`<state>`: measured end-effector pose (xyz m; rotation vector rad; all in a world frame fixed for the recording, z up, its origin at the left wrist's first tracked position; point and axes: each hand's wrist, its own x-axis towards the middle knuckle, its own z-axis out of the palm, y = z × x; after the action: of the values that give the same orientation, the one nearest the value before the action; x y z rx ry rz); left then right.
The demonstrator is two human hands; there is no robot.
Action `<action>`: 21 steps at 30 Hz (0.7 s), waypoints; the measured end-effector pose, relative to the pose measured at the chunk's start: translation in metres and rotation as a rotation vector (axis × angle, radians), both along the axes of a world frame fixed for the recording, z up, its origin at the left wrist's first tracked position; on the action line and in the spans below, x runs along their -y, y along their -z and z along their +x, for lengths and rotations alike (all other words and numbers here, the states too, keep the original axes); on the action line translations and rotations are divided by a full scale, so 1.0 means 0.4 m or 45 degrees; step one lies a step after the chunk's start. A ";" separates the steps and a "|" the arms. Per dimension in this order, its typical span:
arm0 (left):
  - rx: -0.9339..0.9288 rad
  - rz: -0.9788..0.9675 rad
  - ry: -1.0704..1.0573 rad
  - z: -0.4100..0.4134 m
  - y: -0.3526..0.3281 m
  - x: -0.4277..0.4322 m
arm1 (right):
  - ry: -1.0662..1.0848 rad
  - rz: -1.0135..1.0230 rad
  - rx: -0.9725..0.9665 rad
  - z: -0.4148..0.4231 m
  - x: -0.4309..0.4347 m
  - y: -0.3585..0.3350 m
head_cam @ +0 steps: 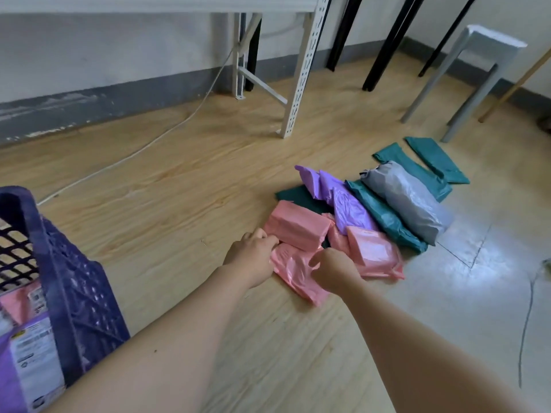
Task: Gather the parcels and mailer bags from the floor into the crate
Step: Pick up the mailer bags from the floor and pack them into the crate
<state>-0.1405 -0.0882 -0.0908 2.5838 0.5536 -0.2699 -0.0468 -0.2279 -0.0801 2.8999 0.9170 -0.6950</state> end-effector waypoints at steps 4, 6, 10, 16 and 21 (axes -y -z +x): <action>-0.033 0.010 0.014 0.023 0.070 0.009 | -0.029 -0.106 -0.075 0.022 -0.001 0.120; -0.074 0.002 0.028 0.030 0.104 0.014 | -0.020 -0.201 -0.136 0.023 0.003 0.185; -0.111 -0.006 0.040 0.038 0.149 0.025 | -0.080 -0.408 -0.225 0.010 0.033 0.303; -0.182 -0.015 0.092 0.039 0.180 0.038 | -0.138 -0.542 -0.269 0.021 0.053 0.395; -0.205 -0.005 0.099 0.039 0.184 0.037 | -0.102 -0.398 -0.280 0.015 0.032 0.356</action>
<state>-0.1248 -0.1029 -0.1646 2.5982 0.5091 -0.5082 -0.0409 -0.2407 -0.2225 2.5369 0.8474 -1.0604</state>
